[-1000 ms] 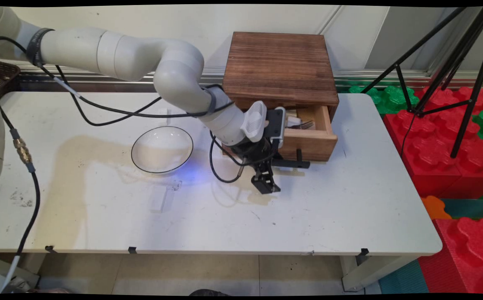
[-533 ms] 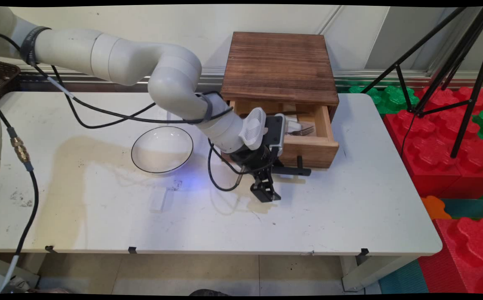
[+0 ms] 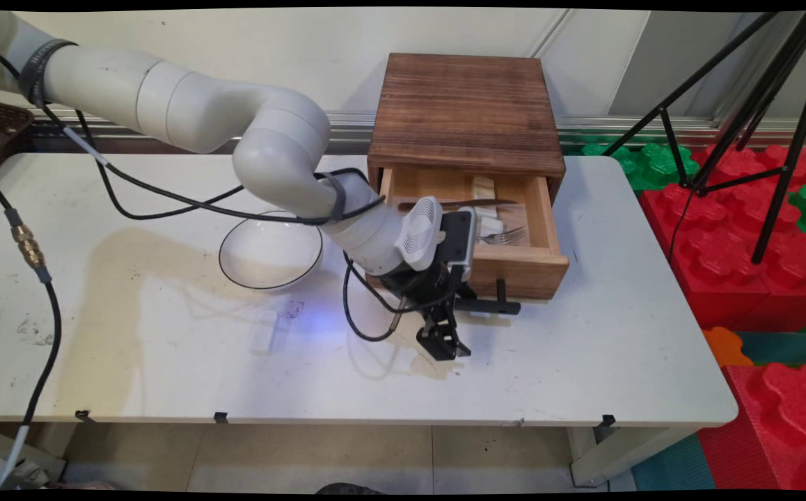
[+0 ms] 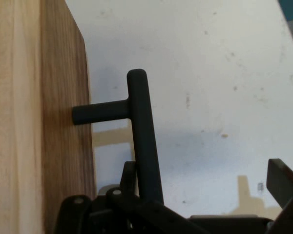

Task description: Open the drawer

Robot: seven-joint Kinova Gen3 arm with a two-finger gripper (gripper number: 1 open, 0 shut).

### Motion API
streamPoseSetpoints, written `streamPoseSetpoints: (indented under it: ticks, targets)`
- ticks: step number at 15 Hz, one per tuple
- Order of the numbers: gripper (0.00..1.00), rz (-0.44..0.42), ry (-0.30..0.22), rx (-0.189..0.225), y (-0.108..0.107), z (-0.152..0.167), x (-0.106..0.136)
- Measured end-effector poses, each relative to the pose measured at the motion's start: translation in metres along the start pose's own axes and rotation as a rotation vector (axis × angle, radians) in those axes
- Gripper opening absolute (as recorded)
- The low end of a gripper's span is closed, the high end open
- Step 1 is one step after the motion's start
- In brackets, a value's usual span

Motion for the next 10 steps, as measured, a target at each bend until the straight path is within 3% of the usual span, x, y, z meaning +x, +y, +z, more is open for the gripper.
streamPoseSetpoints:
  ticks: [10]
  targets:
    - [1.0,0.006,0.02,-0.032,0.027,-0.002,0.004]
